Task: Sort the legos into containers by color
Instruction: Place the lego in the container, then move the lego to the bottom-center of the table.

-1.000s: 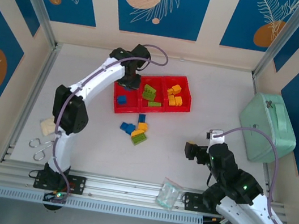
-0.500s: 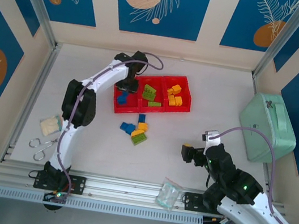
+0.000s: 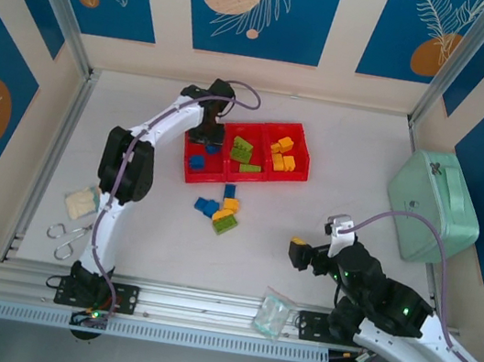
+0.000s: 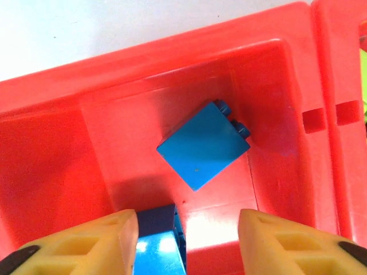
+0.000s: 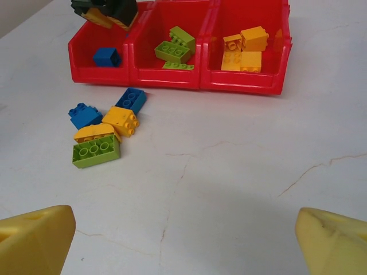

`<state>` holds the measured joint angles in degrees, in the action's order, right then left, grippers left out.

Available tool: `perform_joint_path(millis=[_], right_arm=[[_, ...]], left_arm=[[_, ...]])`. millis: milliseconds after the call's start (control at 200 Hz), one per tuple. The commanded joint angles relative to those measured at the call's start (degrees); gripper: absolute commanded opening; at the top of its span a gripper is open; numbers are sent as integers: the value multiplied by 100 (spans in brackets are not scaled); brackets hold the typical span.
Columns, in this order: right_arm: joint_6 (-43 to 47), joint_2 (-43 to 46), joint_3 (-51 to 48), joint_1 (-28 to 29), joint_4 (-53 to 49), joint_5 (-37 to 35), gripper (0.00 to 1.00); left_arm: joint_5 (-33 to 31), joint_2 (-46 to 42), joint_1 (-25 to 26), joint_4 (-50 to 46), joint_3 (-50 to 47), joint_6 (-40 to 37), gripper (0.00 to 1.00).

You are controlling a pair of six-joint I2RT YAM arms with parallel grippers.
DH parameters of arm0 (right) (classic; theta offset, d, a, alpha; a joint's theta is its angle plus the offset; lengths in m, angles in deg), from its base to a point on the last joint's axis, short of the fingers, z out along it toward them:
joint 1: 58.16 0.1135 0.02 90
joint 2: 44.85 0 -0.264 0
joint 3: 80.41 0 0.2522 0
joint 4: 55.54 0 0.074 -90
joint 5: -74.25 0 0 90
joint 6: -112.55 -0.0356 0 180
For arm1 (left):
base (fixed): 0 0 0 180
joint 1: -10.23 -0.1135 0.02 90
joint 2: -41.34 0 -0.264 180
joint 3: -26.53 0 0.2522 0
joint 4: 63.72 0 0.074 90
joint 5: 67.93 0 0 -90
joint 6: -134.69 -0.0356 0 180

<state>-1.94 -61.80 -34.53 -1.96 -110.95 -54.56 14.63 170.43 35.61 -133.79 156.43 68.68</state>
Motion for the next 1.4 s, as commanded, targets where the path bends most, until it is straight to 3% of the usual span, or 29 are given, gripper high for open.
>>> perform_joint_path(millis=[0, 130, 425, 580, 705, 880, 1045, 1201, 1396], right_arm=[[4, 78, -7, 48, 8, -184, 99], [1, 70, -27, 31, 27, -180, 99], [-215, 569, -326, -148, 222, -240, 99], [-214, 705, -408, -260, 293, -234, 99], [-349, 676, -518, -360, 396, -270, 99], [-629, 703, -536, -616, 265, -320, 99], [-672, 708, -549, -725, 254, -348, 99], [-723, 713, -549, -786, 215, -371, 99], [-786, 711, -546, -782, 166, -435, 99]], left_arm=[[193, -521, 35, 156, -485, 97, 57], [344, -1284, 115, 498, -1453, 120, 72], [520, -2792, 365, 742, -3058, 60, 92], [612, -3434, 852, 880, -3342, -272, 95], [980, -3646, 1327, 1373, -3816, -948, 93], [1182, -3189, 1337, 1253, -3870, -762, 81], [1380, -2919, 1361, 1505, -3851, -554, 63], [1353, -2381, 1361, 1347, -3548, -622, 54], [1322, -2013, 1381, 1212, -3342, -711, 49]])
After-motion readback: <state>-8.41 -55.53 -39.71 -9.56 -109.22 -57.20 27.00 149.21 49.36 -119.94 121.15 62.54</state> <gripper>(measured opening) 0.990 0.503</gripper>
